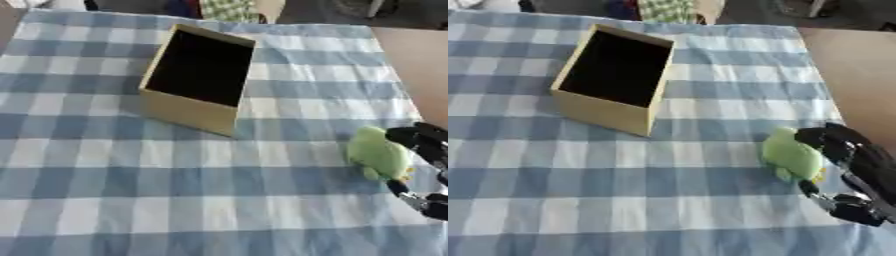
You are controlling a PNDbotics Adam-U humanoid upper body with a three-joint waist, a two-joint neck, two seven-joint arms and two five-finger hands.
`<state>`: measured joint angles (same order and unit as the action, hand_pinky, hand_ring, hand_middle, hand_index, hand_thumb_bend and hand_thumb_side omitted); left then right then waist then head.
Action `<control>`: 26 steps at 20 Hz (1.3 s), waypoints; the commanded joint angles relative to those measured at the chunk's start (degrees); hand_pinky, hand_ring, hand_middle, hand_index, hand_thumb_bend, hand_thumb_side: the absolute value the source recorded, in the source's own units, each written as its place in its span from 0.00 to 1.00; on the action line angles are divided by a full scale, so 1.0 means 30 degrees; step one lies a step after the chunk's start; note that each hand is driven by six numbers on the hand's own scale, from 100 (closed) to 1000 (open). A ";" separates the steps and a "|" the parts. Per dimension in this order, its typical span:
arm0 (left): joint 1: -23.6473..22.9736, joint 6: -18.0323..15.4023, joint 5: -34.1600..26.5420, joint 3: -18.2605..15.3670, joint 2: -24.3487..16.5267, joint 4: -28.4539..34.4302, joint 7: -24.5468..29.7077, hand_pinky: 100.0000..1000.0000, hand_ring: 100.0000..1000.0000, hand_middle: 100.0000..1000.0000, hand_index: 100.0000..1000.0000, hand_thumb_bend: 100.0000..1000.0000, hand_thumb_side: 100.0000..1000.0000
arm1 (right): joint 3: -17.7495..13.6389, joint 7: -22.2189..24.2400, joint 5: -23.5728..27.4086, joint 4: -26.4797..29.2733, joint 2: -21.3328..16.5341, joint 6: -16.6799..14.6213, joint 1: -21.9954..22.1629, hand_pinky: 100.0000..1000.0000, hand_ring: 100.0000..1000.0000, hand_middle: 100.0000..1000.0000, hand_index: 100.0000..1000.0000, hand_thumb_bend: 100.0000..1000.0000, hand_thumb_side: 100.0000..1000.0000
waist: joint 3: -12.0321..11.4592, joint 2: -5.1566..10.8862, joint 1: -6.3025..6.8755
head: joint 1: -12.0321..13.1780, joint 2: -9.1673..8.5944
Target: Pick up objects on the table and place them in the box.
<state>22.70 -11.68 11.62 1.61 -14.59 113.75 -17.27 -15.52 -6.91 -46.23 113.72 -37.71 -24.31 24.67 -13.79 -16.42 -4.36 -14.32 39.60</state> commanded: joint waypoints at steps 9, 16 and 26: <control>0.0254 -0.0032 0.0028 -0.0023 -0.0228 0.0281 0.0174 0.35 0.72 0.77 0.58 0.00 0.71 | -0.0350 0.0282 0.0782 0.0290 -0.0561 0.1228 -0.0130 0.97 0.89 0.89 0.99 0.23 0.00 | -0.0056 0.0332 0.0015 | -0.0081 -0.0243; 0.0297 -0.0046 0.0012 -0.0008 -0.0209 0.0281 0.0215 0.35 0.72 0.77 0.58 0.00 0.71 | -0.0149 0.1366 0.1022 0.0290 -0.0947 0.2108 -0.0238 0.98 0.89 0.90 0.99 0.21 0.00 | -0.0104 0.0302 0.0035 | -0.0110 -0.0317; 0.0297 -0.0040 -0.0019 0.0022 -0.0174 0.0281 0.0299 0.34 0.72 0.77 0.58 0.00 0.71 | 0.0364 0.3885 0.1906 0.0290 -0.1363 0.3097 -0.0209 0.97 0.90 0.88 0.99 0.16 0.00 | -0.0191 0.0231 0.0026 | -0.0146 -0.0359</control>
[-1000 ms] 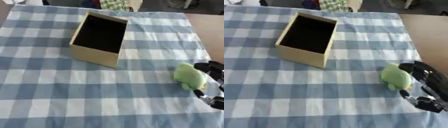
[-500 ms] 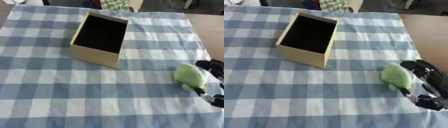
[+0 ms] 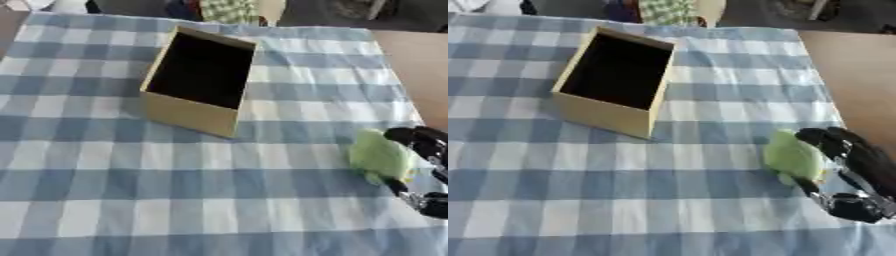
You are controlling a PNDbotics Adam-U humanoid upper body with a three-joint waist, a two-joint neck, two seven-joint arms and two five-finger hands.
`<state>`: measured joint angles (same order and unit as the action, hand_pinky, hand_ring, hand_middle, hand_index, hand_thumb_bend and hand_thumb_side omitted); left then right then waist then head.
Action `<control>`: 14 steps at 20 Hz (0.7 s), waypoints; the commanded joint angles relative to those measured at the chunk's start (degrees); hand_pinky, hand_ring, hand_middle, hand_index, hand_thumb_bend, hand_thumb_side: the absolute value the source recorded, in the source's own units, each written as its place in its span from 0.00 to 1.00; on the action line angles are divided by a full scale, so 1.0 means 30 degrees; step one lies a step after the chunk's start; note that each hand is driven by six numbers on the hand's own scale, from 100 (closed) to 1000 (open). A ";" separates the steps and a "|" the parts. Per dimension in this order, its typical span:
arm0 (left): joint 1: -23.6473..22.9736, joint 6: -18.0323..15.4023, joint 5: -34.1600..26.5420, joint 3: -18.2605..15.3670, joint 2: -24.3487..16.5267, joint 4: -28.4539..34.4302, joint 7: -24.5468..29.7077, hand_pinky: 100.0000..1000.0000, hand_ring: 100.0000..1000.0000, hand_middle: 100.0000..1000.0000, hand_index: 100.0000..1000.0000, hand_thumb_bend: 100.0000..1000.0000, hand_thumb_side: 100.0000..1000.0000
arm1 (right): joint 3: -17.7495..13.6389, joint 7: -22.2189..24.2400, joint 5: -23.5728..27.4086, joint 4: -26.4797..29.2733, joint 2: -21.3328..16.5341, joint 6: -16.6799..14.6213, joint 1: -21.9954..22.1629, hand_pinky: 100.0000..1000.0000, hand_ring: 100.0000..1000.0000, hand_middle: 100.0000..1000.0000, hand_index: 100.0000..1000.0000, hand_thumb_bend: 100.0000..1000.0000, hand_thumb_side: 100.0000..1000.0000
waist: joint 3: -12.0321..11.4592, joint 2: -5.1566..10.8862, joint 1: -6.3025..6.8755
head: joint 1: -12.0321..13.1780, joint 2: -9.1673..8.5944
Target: Pick up objects on the table and place them in the box.
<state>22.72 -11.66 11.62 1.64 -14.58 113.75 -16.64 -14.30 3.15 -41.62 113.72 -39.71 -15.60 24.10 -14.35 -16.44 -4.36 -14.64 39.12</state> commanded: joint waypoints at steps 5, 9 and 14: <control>0.0288 -0.0068 -0.0045 0.0038 -0.0158 0.0281 0.0182 0.34 0.72 0.77 0.57 0.00 0.71 | 0.0173 0.1207 0.0601 0.0290 -0.0946 0.0541 -0.0089 0.96 0.86 0.69 0.94 0.13 0.00 | -0.0022 0.0205 0.0016 | -0.0072 -0.0178; 0.0292 -0.0080 -0.0048 0.0036 -0.0145 0.0281 0.0215 0.34 0.72 0.77 0.57 0.00 0.71 | 0.0168 0.0955 0.0413 0.0290 -0.1143 0.0940 -0.0228 0.93 0.77 0.46 0.88 0.15 0.00 | -0.0034 0.0201 0.0016 | -0.0095 -0.0206; 0.0291 -0.0084 -0.0058 0.0043 -0.0123 0.0281 0.0264 0.34 0.72 0.77 0.57 0.00 0.71 | 0.0287 -0.0236 -0.1174 0.0290 -0.1386 0.1382 -0.0378 0.83 0.54 0.31 0.69 0.11 0.00 | -0.0051 0.0206 0.0023 | -0.0128 -0.0234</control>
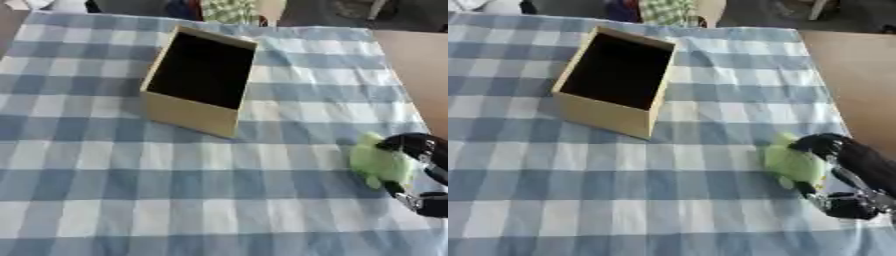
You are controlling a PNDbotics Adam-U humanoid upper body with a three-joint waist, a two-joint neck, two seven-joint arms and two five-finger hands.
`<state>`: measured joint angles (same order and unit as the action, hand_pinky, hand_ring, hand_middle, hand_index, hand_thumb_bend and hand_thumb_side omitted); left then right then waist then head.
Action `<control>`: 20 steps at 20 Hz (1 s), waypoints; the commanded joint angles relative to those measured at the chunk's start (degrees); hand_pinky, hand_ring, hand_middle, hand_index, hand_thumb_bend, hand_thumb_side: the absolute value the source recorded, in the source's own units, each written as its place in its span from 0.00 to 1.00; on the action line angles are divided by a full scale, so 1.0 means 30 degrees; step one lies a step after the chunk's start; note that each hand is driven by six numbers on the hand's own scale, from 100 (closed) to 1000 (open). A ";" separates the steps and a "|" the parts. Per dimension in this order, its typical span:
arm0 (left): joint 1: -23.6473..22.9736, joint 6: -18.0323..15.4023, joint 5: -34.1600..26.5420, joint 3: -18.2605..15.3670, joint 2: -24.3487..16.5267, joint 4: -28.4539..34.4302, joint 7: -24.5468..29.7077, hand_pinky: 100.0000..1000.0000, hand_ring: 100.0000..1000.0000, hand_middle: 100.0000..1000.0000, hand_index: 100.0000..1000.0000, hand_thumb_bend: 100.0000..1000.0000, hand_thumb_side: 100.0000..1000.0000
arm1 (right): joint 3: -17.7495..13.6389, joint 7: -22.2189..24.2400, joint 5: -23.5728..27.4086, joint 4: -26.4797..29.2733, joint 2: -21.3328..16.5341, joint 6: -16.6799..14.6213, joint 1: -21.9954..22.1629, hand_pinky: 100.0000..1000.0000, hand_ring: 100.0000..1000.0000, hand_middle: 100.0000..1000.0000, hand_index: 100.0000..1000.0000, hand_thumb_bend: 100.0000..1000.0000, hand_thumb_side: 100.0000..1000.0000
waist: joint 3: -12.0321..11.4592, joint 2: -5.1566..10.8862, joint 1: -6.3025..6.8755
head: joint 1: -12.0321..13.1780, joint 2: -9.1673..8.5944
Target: Pick up objects on the table and place them in the box.
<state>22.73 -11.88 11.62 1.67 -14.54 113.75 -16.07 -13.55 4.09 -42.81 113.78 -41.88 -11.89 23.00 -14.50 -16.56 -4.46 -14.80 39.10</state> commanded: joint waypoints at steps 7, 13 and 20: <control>0.0290 0.0010 -0.0061 0.0042 -0.0116 0.0281 0.0217 0.34 0.72 0.77 0.57 0.00 0.71 | 0.0402 -0.2556 -0.1639 0.0272 -0.0758 -0.0273 -0.0170 0.74 0.45 0.25 0.56 0.00 0.00 | -0.0012 0.0226 0.0055 | -0.0110 -0.0210; 0.0285 0.0016 -0.0054 0.0044 -0.0095 0.0281 0.0329 0.34 0.72 0.77 0.57 0.00 0.70 | 0.0425 -0.3545 -0.1717 0.0272 -0.0854 -0.0927 -0.0341 0.72 0.43 0.24 0.54 0.00 0.00 | 0.0015 0.0285 0.0042 | -0.0122 -0.0228; 0.0263 0.0036 -0.0032 0.0042 -0.0091 0.0281 0.0410 0.34 0.72 0.77 0.57 0.00 0.70 | 0.0186 -0.4308 -0.1367 0.0272 -0.1221 -0.1499 -0.0665 0.54 0.38 0.22 0.51 0.00 0.00 | 0.0034 0.0334 0.0007 | -0.0125 -0.0212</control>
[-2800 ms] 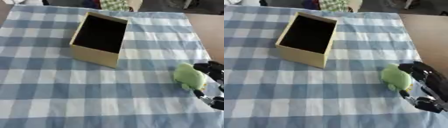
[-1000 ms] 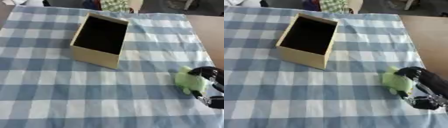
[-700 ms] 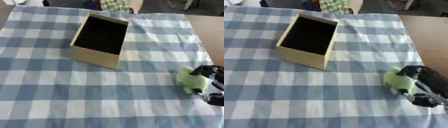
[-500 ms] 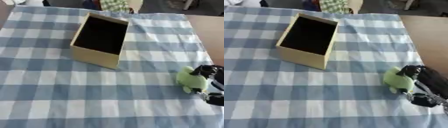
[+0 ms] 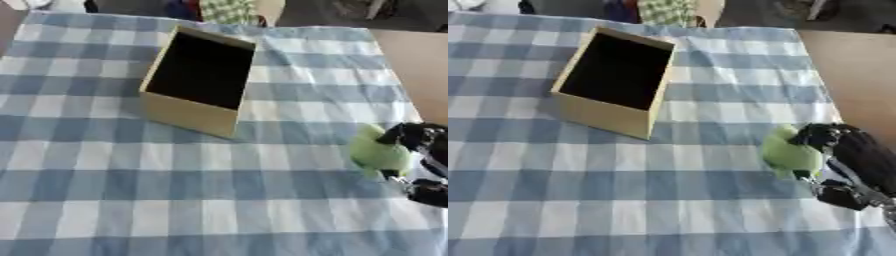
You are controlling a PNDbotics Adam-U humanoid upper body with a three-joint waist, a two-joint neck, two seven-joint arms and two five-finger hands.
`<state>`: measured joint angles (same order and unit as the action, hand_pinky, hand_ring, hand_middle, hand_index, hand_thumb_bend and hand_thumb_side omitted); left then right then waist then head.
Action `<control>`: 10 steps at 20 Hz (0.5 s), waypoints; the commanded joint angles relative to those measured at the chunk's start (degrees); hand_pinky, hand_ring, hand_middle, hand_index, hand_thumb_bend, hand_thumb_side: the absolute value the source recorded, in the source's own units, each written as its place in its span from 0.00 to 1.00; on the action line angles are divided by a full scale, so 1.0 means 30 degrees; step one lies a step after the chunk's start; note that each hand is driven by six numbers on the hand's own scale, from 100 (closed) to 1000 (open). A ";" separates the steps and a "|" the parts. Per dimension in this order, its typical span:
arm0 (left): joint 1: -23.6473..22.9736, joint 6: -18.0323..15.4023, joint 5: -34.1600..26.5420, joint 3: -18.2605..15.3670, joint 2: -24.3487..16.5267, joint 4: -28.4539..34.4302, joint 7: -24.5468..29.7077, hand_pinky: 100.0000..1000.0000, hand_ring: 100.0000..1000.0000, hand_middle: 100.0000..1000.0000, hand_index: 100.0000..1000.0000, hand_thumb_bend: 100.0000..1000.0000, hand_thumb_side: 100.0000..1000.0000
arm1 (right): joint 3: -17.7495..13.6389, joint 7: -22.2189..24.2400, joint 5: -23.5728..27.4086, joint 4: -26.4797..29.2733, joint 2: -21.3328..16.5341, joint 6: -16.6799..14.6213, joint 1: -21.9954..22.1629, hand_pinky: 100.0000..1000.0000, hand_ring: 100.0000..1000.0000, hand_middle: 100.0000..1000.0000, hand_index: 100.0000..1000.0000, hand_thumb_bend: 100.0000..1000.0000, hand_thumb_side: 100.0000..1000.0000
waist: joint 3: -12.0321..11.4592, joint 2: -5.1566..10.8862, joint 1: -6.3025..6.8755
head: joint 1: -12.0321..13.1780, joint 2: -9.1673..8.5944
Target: Pick up objects on the table and place them in the box.
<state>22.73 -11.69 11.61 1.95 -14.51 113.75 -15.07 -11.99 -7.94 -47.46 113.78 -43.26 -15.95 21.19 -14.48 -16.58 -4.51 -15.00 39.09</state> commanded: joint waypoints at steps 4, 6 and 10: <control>0.0282 -0.0040 -0.0033 -0.0048 -0.0102 0.0281 0.0090 0.34 0.72 0.77 0.57 0.00 0.70 | -0.0434 -0.0610 0.0616 0.0270 -0.1161 -0.0429 -0.0369 0.52 0.37 0.21 0.50 0.00 0.00 | 0.0011 0.0380 0.0016 | -0.0042 -0.0191; 0.0300 -0.0038 -0.0028 -0.0039 -0.0109 0.0281 0.0117 0.34 0.72 0.77 0.57 0.00 0.70 | -0.0499 -0.0632 0.0950 0.0270 -0.1517 -0.0590 -0.0615 0.53 0.38 0.21 0.50 0.00 0.00 | 0.0002 0.0415 0.0015 | -0.0049 -0.0186; 0.0309 -0.0034 -0.0023 -0.0020 -0.0115 0.0281 0.0157 0.34 0.72 0.77 0.57 0.00 0.70 | -0.0545 -0.0434 0.1855 0.0270 -0.2554 -0.0914 -0.1282 0.52 0.37 0.21 0.50 0.00 0.00 | -0.0028 0.0502 -0.0004 | -0.0102 -0.0170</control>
<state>22.75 -11.73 11.61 1.96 -14.50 113.75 -14.82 -12.70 -9.30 -43.07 113.78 -48.03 -18.22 17.57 -14.54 -16.16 -4.65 -15.08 39.09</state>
